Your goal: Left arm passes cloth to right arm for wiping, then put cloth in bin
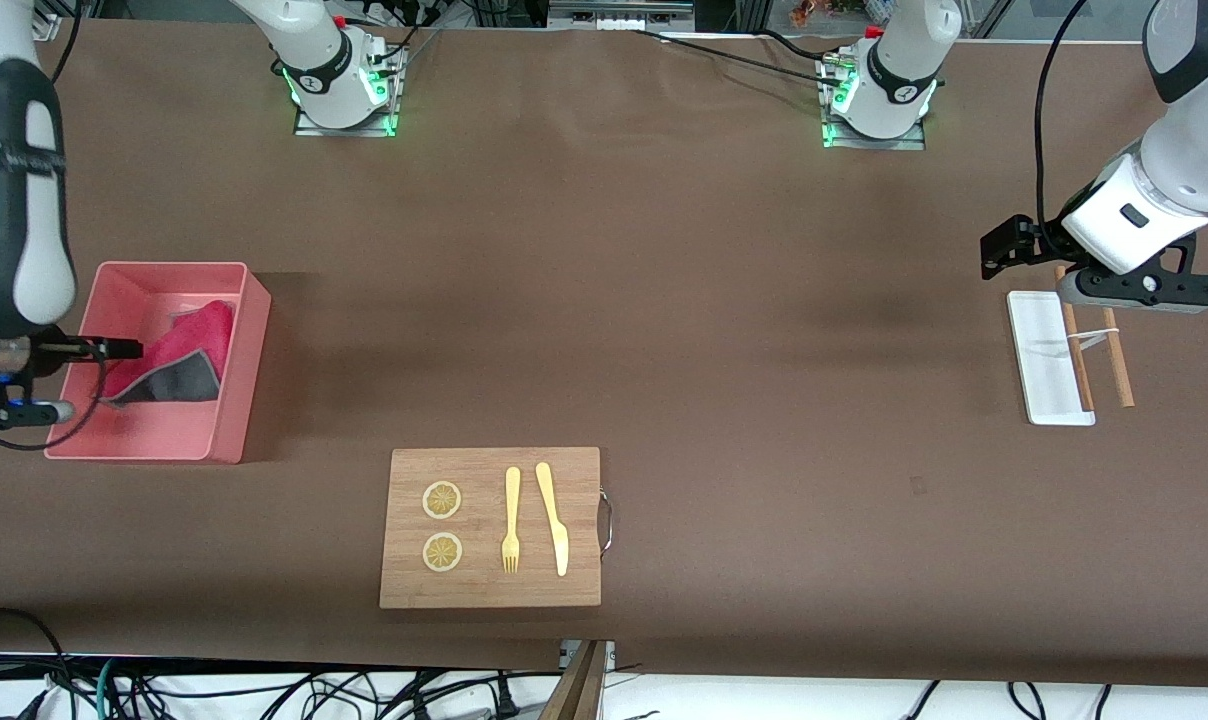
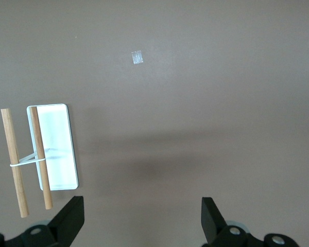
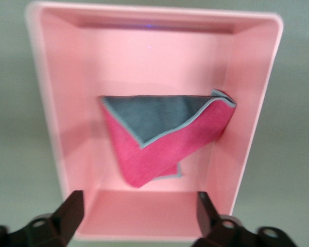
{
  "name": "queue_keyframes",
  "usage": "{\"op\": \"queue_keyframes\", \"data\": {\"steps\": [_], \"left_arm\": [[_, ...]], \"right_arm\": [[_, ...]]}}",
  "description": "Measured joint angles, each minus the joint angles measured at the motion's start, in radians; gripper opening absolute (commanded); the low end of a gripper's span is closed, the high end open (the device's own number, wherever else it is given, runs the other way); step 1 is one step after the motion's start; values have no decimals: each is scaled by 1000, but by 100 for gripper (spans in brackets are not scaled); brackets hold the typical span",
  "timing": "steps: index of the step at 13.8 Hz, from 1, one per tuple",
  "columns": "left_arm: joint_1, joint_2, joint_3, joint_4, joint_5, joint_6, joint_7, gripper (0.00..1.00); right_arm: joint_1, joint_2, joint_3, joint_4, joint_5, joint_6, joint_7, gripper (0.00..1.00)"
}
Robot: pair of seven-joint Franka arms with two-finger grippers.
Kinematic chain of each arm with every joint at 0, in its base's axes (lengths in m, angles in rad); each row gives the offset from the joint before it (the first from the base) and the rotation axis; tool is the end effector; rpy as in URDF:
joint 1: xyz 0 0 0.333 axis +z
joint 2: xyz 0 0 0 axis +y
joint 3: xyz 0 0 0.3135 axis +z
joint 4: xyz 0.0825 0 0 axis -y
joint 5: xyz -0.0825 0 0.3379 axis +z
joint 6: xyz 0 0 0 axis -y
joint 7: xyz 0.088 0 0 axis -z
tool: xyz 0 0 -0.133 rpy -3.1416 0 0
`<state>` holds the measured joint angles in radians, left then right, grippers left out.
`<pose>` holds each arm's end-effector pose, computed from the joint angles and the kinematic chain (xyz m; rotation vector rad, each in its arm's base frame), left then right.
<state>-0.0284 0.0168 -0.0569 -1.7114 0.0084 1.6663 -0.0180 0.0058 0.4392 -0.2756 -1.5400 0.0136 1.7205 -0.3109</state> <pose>0.5122 -0.0426 0.5354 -3.1277 0.1070 0.0961 0.5851 -0.1388 0.3804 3.0825 0.0743 -0.4067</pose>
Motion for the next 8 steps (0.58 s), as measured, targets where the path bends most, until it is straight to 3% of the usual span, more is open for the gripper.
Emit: {"op": "queue_keyframes", "data": {"steps": [6, 8], "left_arm": [[0, 0, 0, 0, 0, 0, 0, 100], [0, 0, 0, 0, 0, 0, 0, 100]], "right_arm": [[1, -234, 122, 3, -8, -141, 0, 100], [1, -283, 175, 3, -60, -149, 0, 100]]}}
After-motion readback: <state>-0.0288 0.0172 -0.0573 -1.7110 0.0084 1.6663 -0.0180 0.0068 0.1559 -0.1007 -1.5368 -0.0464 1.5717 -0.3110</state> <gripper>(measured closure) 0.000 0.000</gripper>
